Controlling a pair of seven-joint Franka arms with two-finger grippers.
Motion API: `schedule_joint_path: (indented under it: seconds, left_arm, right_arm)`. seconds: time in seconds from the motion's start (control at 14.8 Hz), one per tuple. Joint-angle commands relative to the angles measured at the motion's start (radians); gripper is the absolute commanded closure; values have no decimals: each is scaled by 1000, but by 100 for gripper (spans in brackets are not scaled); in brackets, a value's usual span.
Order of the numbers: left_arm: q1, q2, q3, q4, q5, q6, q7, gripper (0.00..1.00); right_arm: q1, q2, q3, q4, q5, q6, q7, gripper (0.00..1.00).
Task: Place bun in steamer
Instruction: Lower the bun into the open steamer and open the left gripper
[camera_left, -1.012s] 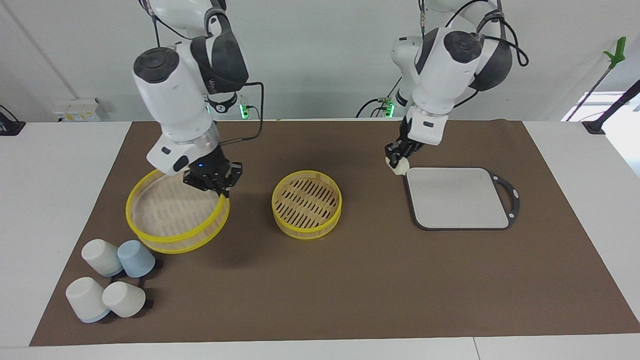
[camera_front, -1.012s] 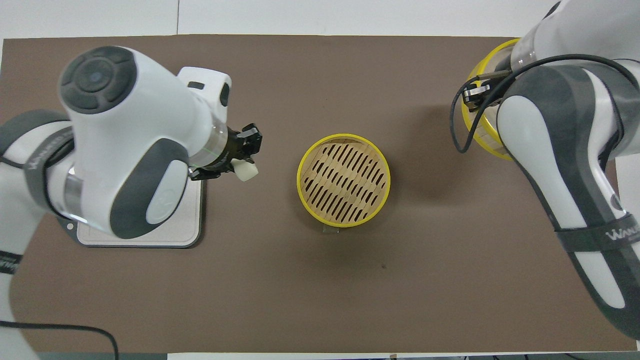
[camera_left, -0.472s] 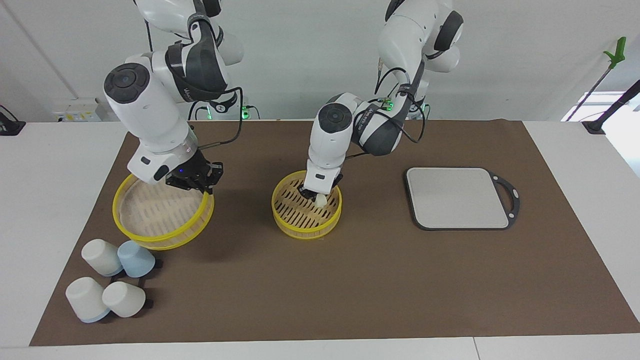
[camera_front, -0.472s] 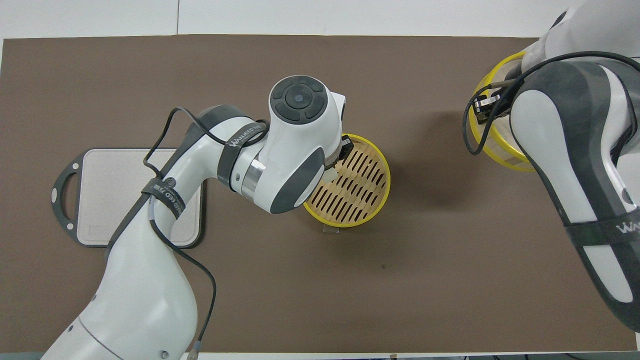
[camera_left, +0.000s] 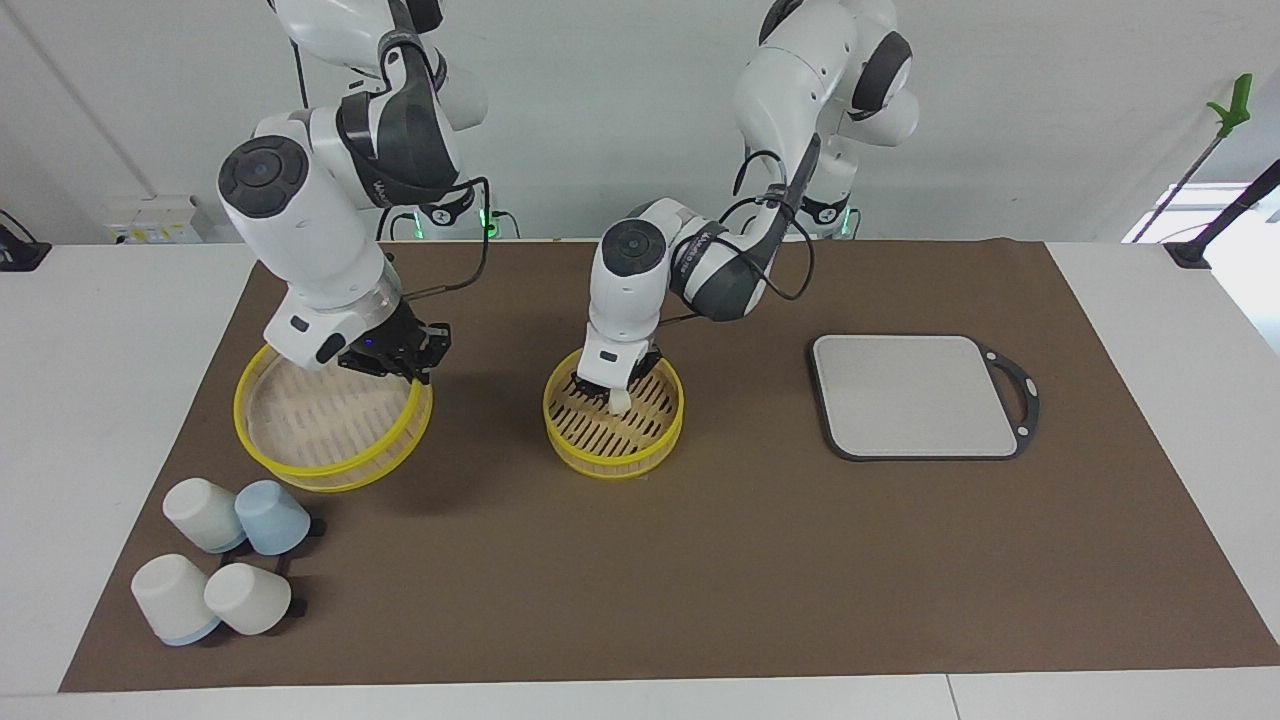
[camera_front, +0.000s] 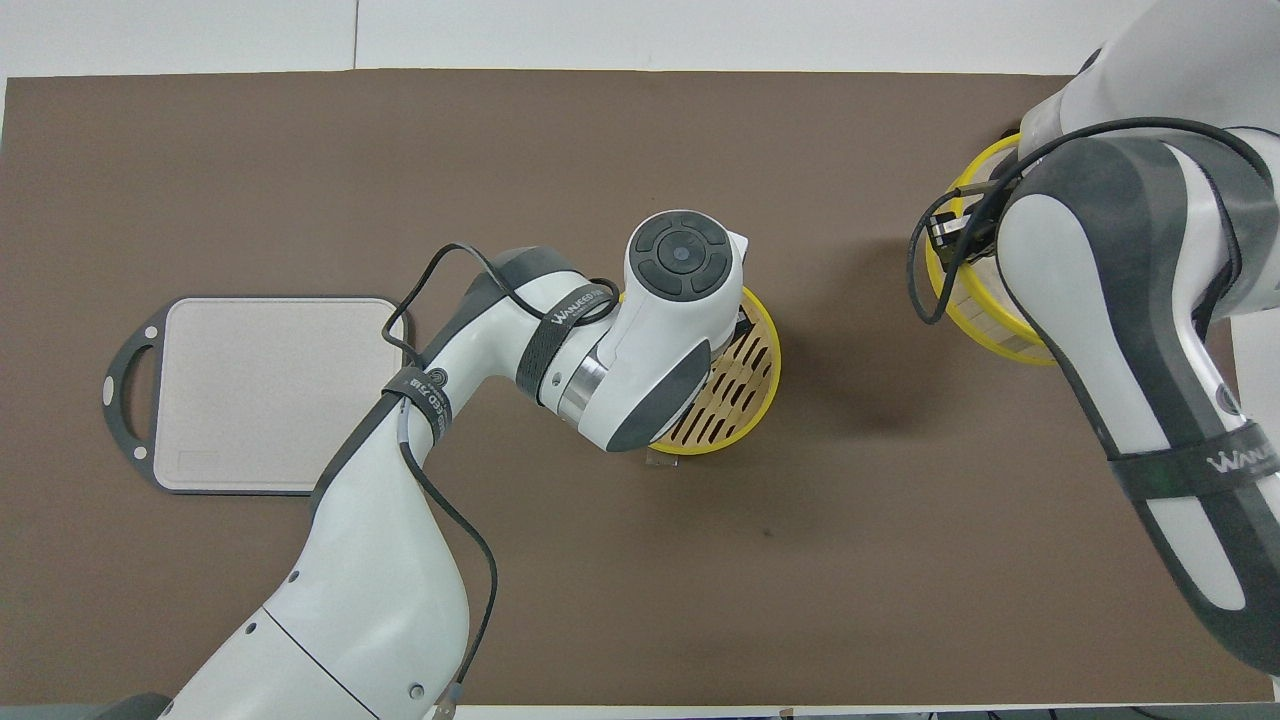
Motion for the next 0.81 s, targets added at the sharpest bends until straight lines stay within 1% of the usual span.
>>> schedule_joint_path:
  seconds: [0.0,0.13,0.2,0.27,0.34,0.47,0.54,0.74]
  left_arm:
    - [-32,-16,15,-44,6,25,-15,67]
    - [-32,-33,16,-95,6,46,-15,63]
    - [-31,-36,16,-98,6,45,-15,53]
    - [-32,-36,18,-93,6,39,-20,24]
    - [-34,-37,18,-90,6,33,-32,0]
    - [-34,-37,19,-81,16,11,-116,0]
    - [-35,-37,19,-69,16,-12,-126,0]
    - [-20,-48,25,-8,19,-142,-127,0]
  right_arm:
    - [8,-48,3,-65,15,30,44,100]
    - [11,-53,3,-73,15,40,72,100]
    - [11,-54,3,-72,13,42,87,100]
    - [20,-53,1,-72,13,42,95,100]
    - [34,-53,1,-72,4,42,107,100]
    - [64,-54,-2,-78,-5,47,159,100]
    - [67,-57,-2,-85,-8,57,173,100]
    - [69,-68,0,-115,-28,94,201,100]
